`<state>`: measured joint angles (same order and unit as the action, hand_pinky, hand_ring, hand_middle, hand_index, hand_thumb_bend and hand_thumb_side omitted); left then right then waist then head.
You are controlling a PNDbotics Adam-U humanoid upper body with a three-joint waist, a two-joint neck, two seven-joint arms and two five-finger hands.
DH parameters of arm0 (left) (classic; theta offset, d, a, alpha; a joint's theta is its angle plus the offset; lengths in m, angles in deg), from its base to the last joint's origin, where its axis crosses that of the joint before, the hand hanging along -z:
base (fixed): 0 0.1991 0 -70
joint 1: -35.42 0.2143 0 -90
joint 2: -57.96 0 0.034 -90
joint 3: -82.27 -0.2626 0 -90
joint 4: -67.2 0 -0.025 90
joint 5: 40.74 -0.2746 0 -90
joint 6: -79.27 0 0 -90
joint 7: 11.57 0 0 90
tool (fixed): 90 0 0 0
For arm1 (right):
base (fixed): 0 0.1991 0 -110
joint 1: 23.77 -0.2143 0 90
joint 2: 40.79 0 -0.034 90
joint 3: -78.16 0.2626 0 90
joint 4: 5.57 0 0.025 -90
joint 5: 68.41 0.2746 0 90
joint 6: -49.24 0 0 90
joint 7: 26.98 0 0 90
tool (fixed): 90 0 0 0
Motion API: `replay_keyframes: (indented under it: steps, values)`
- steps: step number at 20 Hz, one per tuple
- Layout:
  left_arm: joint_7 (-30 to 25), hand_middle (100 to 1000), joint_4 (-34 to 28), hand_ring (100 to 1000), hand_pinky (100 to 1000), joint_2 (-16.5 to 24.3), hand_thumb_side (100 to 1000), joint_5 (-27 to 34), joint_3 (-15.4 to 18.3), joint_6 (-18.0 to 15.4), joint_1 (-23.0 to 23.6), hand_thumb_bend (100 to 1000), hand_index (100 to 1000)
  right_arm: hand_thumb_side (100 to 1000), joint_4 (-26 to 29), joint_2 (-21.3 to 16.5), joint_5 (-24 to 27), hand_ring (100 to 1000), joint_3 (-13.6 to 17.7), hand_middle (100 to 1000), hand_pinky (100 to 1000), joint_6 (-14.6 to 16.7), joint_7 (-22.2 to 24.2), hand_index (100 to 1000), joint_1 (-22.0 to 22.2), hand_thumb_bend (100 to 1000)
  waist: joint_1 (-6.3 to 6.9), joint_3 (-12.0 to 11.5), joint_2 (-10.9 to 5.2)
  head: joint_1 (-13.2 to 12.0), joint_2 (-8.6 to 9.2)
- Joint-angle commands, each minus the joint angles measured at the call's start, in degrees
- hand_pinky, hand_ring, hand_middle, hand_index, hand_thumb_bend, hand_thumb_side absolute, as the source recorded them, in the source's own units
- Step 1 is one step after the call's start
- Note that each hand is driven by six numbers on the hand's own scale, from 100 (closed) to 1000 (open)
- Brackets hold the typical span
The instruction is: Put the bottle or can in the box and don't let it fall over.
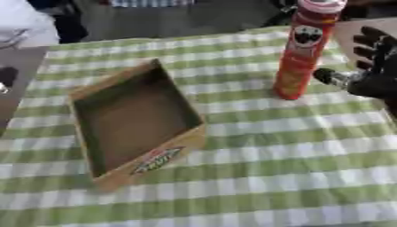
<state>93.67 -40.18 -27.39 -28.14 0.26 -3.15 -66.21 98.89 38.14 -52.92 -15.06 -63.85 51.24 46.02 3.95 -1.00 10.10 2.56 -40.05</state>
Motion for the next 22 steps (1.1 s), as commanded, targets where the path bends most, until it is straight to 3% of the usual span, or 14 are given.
replay_keyframes:
  steps: [1,13,22]
  values:
    - [0.2,814,-1.0,774,995,1.4,100,0.2,0.7,0.0,-0.6,645,817,135,-0.5,-0.7,0.7,1000,0.4,954,1000,0.2,-0.6,999,-1.3,732,-0.07,0.0,-0.57,0.5,0.93]
    - [0.3,811,-1.0,767,998,1.3,100,0.4,0.7,0.4,-0.7,643,811,155,-5.4,-0.1,1.5,1000,0.1,970,1000,1.0,-1.3,986,-3.0,752,0.17,-0.2,-0.51,0.7,0.62]
    - [0.3,810,-1.0,763,997,1.0,100,0.7,0.6,0.5,-0.8,641,809,182,-12.2,0.5,2.0,1000,-0.6,972,1000,1.7,-0.4,991,-7.4,780,0.52,-0.6,-0.20,1.2,0.95]
